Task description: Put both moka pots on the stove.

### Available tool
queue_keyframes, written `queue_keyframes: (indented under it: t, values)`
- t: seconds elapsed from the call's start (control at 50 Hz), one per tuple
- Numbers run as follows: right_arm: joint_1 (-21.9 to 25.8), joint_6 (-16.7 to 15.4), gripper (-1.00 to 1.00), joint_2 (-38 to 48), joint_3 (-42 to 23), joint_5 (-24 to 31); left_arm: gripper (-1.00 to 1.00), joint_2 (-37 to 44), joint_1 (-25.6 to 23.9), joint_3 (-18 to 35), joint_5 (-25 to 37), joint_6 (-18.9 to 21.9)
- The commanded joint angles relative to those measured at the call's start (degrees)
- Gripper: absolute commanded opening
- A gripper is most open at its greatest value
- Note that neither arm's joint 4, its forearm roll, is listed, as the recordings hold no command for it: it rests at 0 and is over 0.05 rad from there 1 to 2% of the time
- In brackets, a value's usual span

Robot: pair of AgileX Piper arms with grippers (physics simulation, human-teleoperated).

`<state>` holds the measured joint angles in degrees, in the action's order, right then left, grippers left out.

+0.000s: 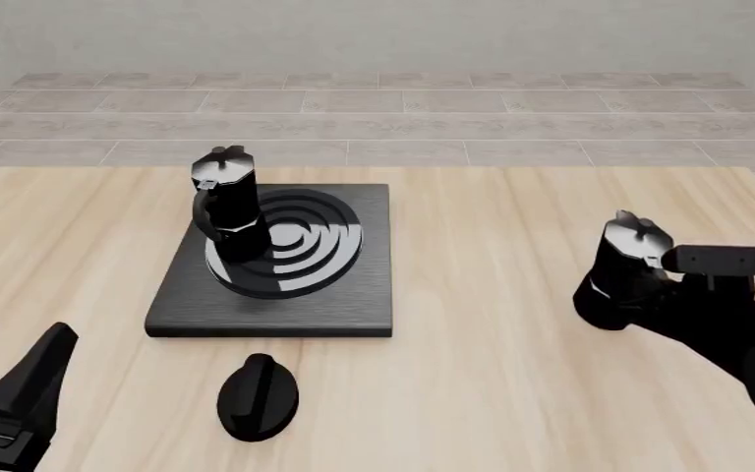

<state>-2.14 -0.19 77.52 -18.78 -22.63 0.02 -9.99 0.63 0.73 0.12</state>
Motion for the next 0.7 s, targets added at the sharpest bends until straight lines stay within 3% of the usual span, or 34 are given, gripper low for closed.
queue_keyframes:
  t: [0.02, 0.7]
  values:
    - [0.32, 0.26, -1.00, -1.53, 0.22, 0.47, 1.00, 0.00, 0.01, 0.00, 0.00, 0.02]
    - [1.03, -3.62, -1.00, -23.37, -8.41, 19.27, 1.00, 0.00, 0.00, 0.00, -0.01, 0.00]
